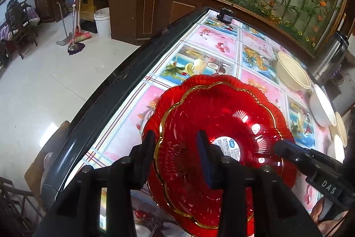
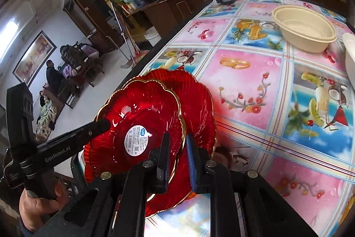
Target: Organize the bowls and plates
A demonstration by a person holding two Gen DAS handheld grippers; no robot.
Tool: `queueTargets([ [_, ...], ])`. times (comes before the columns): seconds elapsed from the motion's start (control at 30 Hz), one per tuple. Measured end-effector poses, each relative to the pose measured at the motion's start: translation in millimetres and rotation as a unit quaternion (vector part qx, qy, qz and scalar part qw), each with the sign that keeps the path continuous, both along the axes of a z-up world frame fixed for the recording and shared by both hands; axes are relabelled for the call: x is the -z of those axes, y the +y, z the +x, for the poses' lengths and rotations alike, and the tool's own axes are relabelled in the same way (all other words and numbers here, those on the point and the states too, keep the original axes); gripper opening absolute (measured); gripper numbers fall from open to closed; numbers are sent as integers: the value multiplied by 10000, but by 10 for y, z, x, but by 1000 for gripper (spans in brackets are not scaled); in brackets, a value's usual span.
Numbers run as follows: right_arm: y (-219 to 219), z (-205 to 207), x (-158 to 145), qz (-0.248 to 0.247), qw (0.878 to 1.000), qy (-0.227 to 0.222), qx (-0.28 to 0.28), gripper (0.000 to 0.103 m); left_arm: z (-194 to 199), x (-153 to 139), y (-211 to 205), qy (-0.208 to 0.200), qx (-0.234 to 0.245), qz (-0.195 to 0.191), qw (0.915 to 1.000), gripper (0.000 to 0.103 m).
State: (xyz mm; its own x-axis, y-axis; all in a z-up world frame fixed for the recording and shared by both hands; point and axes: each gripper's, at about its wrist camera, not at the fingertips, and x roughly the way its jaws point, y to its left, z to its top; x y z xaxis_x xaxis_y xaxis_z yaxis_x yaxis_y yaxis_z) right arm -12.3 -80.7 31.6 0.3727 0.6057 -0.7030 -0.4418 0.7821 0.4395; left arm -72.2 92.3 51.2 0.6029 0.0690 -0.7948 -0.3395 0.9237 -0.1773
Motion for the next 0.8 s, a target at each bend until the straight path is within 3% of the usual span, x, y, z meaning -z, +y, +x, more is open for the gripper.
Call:
queueTargets([
  [0.13, 62, -36, 2, -204, 9996, -210, -56, 19, 46, -3, -27, -28, 141, -36, 9999, 58],
  [0.27, 101, -58, -26, -209, 9990, -329, -217, 37, 126, 11, -98, -4, 278, -34, 9996, 78],
  [0.4, 136, -146, -80, -271, 9975, -582, -292, 58, 168, 20, -147, 32, 331, 18, 9994, 84],
  [0.47, 147, -154, -87, -258, 9972, -618, -328, 63, 166, 18, -145, 24, 331, 6, 9994, 84],
  [0.8, -42, -126, -151, 47, 9985, -524, -161, 65, 90, -39, -149, -77, 345, -102, 9993, 85],
])
